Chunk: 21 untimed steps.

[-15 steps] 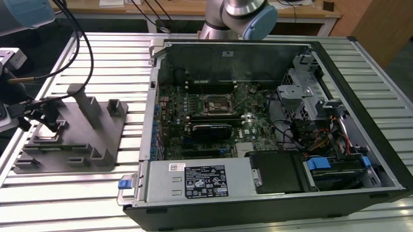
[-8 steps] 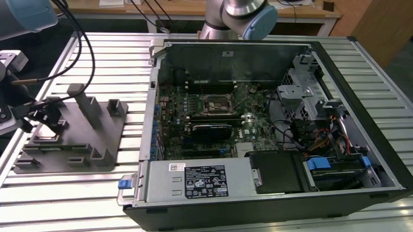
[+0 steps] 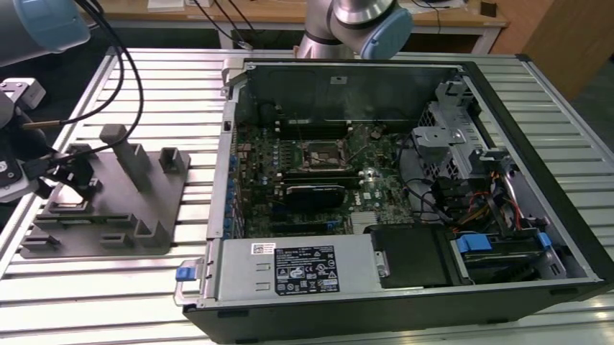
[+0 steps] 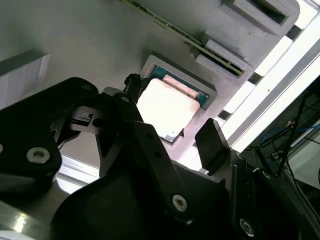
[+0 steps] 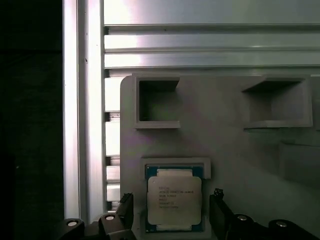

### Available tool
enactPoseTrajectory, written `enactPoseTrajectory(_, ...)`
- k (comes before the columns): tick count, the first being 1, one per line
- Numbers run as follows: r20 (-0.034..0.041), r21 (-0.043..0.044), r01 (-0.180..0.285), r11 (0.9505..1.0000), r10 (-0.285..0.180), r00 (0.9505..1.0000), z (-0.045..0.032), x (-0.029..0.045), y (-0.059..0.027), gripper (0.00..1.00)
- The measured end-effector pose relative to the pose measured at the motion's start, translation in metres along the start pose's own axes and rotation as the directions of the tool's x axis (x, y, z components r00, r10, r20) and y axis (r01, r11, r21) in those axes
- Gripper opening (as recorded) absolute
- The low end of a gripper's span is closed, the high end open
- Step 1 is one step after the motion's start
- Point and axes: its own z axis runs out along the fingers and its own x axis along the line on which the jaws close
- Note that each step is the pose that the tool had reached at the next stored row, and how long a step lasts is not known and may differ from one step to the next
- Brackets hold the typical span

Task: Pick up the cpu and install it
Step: 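Pick up the cpu and move it towards the insertion slot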

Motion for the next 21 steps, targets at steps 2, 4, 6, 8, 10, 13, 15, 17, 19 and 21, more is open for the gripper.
enactPoseTrajectory(2,-0.0007,-0.0005,0.000,1.0000,0.000,1.0000,0.0016,-0.0003,0.0003,0.71)
enactPoseTrajectory(4,-0.0016,-0.0007,0.000,1.0000,0.000,1.0000,0.0032,-0.0008,0.0006,0.71)
enactPoseTrajectory(6,-0.0025,-0.0011,0.000,1.0000,0.000,1.0000,0.0047,-0.0012,0.0009,0.71)
enactPoseTrajectory(8,-0.0034,-0.0015,0.000,1.0000,0.000,1.0000,0.0060,-0.0016,0.0010,0.71)
enactPoseTrajectory(10,-0.0039,-0.0022,0.000,1.0000,0.000,1.0000,0.0066,-0.0019,0.0012,0.71)
enactPoseTrajectory(13,-0.0037,-0.0026,0.000,1.0000,0.000,1.0000,0.0072,-0.0027,0.0012,0.71)
enactPoseTrajectory(15,-0.0038,-0.0025,0.000,1.0000,0.000,1.0000,0.0073,-0.0034,0.0013,0.71)
enactPoseTrajectory(17,-0.0039,-0.0025,0.000,1.0000,0.000,1.0000,0.0073,-0.0037,0.0013,0.71)
enactPoseTrajectory(19,-0.0039,-0.0025,0.000,1.0000,0.000,1.0000,0.0073,-0.0038,0.0013,0.71)
enactPoseTrajectory(21,-0.0039,-0.0025,0.000,1.0000,0.000,1.0000,0.0073,-0.0039,0.0013,0.71)
